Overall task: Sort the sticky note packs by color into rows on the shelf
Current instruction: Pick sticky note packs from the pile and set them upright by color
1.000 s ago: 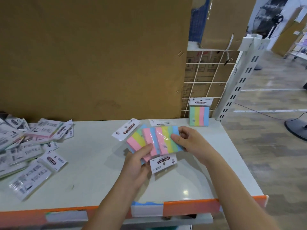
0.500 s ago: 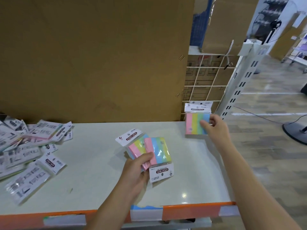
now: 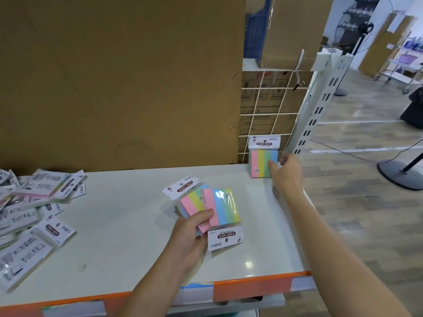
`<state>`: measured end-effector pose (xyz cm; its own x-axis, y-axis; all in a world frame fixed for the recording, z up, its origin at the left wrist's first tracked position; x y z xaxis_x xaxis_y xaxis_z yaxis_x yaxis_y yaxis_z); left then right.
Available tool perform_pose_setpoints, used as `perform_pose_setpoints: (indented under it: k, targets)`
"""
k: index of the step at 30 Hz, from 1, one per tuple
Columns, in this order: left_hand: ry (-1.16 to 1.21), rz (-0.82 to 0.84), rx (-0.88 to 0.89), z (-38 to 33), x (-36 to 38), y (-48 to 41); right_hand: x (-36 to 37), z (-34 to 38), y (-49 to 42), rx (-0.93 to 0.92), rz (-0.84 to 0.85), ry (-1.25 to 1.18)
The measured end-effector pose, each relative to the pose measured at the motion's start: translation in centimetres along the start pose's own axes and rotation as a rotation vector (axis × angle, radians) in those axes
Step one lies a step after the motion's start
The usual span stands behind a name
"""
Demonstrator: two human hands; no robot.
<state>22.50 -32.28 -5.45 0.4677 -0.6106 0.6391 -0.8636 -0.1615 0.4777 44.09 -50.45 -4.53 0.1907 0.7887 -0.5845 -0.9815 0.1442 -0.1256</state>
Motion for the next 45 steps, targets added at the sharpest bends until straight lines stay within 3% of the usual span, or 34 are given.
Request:
perform_pose_setpoints:
  k: [5,11,16,19,23,26,30,33,35,37,41,45]
  targets:
    - [0.055,0.035,-0.017,0.0,0.3,-0.3,-0.3,0.6,7.3,0.008,0.193,-0.123]
    - [0.068,0.085,0.015,0.1,1.0,-0.4,-0.4,1.6,12.9,0.108,0.689,-0.375]
    - [-0.11,0.08,0.069,-0.8,0.8,-0.5,-1.0,2.0,11.5,0.027,0.634,-0.344]
    - [-0.069,0.164,-0.02,-1.6,-0.3,-0.2,-2.1,3.0,9.6,-0.135,0.661,-0.269]
    - [-0.121,0.2,-0.071,-2.2,-1.5,0.3,-3.0,7.0,8.8,-0.465,0.874,0.115]
    - [-0.251,0.185,-0.055,-2.0,-1.5,0.6,-1.7,9.5,9.6,-0.657,0.938,0.306]
    - [-0.286,0.159,-0.041,-1.6,-1.7,0.8,-0.2,11.2,11.5,-0.753,0.895,0.287]
    - [-0.238,0.12,0.0,-1.3,-2.0,0.9,0.1,10.8,12.4,-0.797,0.706,0.187]
    - [-0.19,0.079,0.041,-1.2,-2.0,0.9,-0.2,9.5,12.7,-0.694,0.496,0.116]
    - [-0.152,0.061,0.075,-1.1,-1.9,0.8,-0.7,7.5,13.0,-0.456,0.379,0.063]
    - [-0.177,0.083,0.096,-1.1,-1.6,0.7,-0.4,3.7,14.6,-0.209,0.631,0.065]
    - [-0.243,0.104,0.038,-1.3,-1.6,0.4,-0.5,2.5,15.0,-0.159,0.653,-0.025]
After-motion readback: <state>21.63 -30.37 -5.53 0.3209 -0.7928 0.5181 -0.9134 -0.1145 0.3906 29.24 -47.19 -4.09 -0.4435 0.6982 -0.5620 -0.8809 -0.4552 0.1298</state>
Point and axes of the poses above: each hand's wrist, its own y-axis away from the middle knuckle, its own x-axis out of the palm, z = x × y, the point moved 2 cm from there along -y, towards the middle knuckle
